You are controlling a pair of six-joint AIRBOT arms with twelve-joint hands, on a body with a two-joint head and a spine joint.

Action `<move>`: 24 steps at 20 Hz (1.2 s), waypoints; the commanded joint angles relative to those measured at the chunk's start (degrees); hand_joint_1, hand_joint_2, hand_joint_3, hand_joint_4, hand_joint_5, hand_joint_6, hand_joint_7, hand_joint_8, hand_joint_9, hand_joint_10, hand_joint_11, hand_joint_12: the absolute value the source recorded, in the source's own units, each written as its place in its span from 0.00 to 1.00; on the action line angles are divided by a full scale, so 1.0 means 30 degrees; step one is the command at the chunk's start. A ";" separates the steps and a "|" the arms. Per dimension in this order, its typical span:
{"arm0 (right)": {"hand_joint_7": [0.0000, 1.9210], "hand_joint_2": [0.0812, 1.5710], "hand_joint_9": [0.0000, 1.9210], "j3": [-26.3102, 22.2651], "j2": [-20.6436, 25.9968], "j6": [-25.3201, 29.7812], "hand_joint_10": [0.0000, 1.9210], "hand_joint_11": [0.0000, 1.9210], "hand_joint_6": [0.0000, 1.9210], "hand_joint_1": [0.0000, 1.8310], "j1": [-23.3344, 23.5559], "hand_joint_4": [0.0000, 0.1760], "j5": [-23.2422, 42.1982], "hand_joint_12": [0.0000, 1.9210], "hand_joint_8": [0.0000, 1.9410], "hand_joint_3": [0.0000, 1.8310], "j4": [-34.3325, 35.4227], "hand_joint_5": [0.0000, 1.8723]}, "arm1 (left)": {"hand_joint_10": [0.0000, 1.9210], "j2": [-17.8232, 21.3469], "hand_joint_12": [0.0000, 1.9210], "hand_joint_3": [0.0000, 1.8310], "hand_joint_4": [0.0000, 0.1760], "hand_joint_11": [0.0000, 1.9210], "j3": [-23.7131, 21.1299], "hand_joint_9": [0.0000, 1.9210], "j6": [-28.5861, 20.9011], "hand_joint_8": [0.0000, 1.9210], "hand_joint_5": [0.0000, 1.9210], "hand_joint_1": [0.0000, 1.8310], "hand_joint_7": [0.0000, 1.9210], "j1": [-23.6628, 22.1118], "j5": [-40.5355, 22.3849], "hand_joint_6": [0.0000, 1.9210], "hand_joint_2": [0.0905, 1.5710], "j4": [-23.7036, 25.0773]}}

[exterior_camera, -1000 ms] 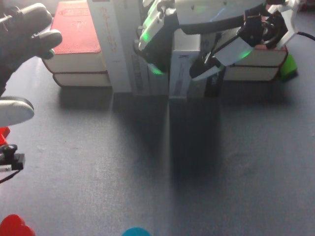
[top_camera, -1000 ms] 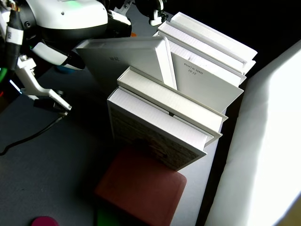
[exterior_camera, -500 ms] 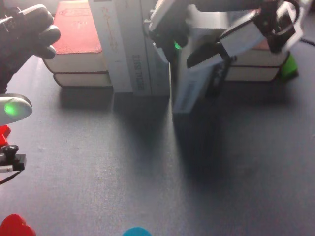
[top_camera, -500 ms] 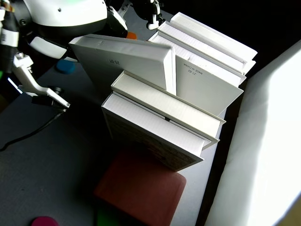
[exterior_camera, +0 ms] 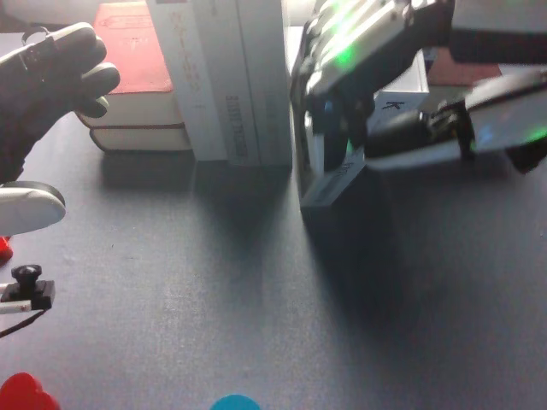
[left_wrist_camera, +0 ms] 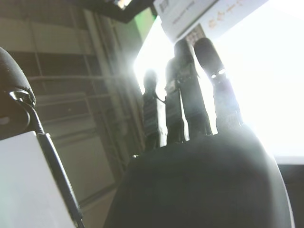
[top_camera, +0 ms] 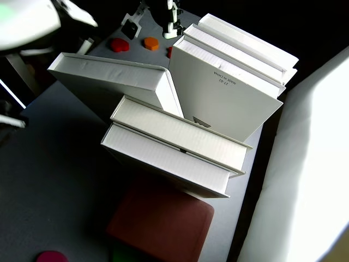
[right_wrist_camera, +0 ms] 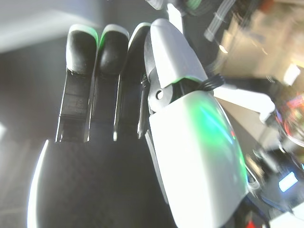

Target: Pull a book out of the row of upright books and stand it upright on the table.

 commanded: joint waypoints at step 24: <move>0.02 0.45 0.02 0.0907 0.1350 0.2782 0.03 0.01 0.02 0.47 0.2444 0.84 -0.3389 0.21 0.02 0.00 -0.3853 0.01 | 0.00 -0.0466 0.78 0.00 0.33 0.00 -0.0128 0.24 -0.0225 0.00 0.23 0.61 0.18 0.0513 -0.2247 0.00 0.39 -0.0752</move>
